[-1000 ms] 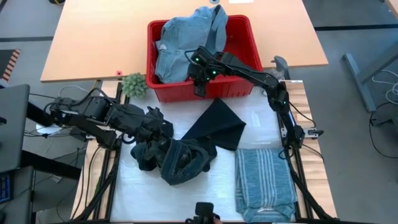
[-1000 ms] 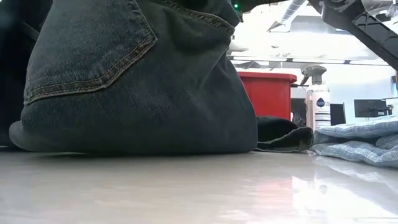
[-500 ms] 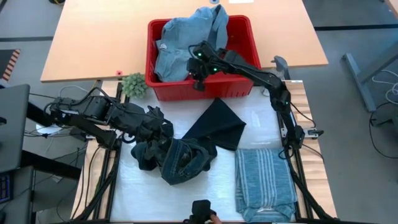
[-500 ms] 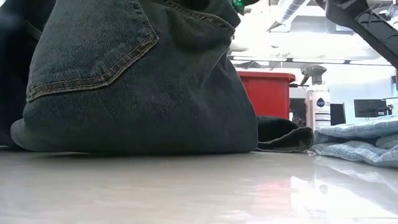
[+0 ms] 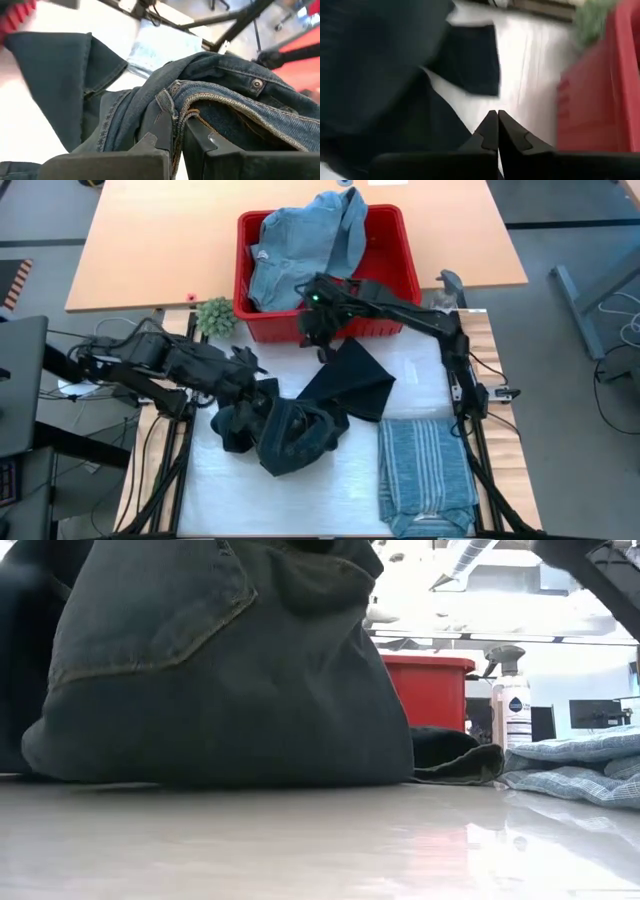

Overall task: Fold Laundry from Bin
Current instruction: Fold the blue denim pants

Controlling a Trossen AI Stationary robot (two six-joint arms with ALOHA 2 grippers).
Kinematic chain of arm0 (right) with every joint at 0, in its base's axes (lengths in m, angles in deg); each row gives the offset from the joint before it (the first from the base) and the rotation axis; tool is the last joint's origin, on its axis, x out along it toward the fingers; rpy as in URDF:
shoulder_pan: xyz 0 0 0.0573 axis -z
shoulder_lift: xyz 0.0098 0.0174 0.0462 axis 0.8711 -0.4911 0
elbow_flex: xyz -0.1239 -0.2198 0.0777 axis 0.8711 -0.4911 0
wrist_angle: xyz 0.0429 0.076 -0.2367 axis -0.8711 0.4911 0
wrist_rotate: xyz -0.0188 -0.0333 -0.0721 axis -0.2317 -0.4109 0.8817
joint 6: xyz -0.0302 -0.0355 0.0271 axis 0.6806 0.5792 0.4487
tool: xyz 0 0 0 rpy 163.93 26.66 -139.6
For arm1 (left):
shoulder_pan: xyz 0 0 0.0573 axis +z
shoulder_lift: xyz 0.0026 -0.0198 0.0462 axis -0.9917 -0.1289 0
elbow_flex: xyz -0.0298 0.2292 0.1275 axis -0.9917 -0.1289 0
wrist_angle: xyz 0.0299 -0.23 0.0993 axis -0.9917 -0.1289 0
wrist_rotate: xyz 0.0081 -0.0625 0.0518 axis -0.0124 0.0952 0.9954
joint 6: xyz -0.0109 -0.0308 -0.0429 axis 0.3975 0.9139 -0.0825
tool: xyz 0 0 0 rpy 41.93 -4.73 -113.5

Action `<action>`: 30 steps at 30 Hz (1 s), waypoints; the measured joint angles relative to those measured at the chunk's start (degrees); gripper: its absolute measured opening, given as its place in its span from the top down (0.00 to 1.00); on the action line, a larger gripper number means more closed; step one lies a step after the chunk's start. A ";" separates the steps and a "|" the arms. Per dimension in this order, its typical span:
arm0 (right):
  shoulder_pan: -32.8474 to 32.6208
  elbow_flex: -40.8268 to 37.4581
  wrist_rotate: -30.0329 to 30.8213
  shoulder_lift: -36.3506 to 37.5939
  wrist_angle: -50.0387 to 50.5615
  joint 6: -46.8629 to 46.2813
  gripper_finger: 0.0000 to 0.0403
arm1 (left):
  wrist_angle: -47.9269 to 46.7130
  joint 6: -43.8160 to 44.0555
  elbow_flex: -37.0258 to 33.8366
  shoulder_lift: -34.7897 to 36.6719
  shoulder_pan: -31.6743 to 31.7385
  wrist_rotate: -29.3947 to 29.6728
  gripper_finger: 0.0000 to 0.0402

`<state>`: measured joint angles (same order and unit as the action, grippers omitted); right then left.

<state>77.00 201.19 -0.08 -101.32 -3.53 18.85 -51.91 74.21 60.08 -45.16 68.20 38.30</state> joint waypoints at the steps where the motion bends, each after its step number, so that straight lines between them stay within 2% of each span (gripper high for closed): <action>1: -0.90 0.01 0.00 1.63 1.10 -0.33 0.91 | -0.39 0.06 0.00 0.84 0.00 0.93 0.99; 6: -5.11 0.17 -0.01 10.53 3.89 -1.85 0.88 | -5.07 2.02 0.11 4.31 1.81 9.98 0.99; 10: -8.13 0.08 -0.06 18.80 -2.48 -8.12 0.88 | -12.05 6.70 0.11 4.80 6.56 15.34 0.99; 12: -10.05 0.36 -0.05 21.63 -6.48 -11.03 0.88 | -13.77 5.96 0.11 4.38 9.21 15.30 0.99; 15: -13.44 0.39 0.04 22.80 -7.95 -10.63 0.88 | -12.23 1.86 0.09 3.17 12.22 12.95 0.99; 16: -14.59 0.39 1.23 22.58 -8.48 -9.35 0.88 | -11.15 0.59 0.09 2.59 12.83 11.77 0.99; 19: -17.54 0.23 9.66 20.44 -8.21 -6.80 0.85 | -7.76 -2.68 0.09 1.69 14.46 8.21 0.99; 21: -18.68 -0.18 11.65 18.21 -6.35 -5.74 0.80 | -6.89 -3.95 0.09 1.51 15.46 6.71 0.99; 26: -20.63 0.22 23.38 15.59 -6.82 -2.69 0.61 | -6.27 -5.68 0.07 0.58 17.18 5.28 0.99; 30: -22.33 0.02 25.23 14.49 -7.48 -3.24 0.43 | -6.41 -6.68 0.07 0.09 17.89 4.25 0.99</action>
<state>54.67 201.22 25.15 -86.83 -11.01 15.61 -58.31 67.53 60.15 -45.07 86.09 42.55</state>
